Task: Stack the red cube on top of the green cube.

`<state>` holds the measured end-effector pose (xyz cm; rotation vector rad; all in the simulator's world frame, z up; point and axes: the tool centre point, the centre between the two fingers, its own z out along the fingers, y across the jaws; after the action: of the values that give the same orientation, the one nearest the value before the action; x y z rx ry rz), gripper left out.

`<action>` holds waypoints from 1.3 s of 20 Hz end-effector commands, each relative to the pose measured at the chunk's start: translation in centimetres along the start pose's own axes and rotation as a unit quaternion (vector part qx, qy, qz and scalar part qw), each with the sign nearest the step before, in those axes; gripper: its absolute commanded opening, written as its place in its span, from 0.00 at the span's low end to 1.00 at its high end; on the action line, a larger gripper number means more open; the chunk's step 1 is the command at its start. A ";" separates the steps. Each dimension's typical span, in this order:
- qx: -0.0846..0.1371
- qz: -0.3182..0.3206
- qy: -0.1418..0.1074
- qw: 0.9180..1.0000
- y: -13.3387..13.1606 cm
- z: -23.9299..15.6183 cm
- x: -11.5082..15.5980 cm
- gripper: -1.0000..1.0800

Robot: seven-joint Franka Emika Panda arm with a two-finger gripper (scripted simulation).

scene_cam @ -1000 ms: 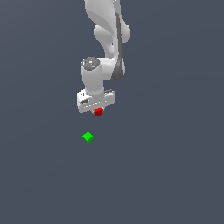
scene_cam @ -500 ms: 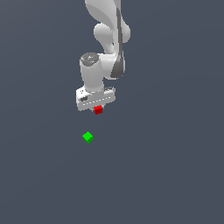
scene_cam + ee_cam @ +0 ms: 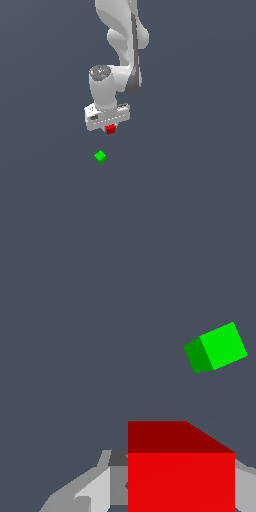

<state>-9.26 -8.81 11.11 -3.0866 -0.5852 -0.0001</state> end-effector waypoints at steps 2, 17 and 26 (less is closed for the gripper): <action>0.000 0.000 0.000 1.000 1.0 0.6 1.0 0.00; 0.000 0.000 0.000 1.000 6.8 4.2 7.0 0.00; 0.000 0.000 0.000 1.000 8.2 5.0 8.5 0.00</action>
<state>1.42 -13.24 6.17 -3.0865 -0.5846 0.0015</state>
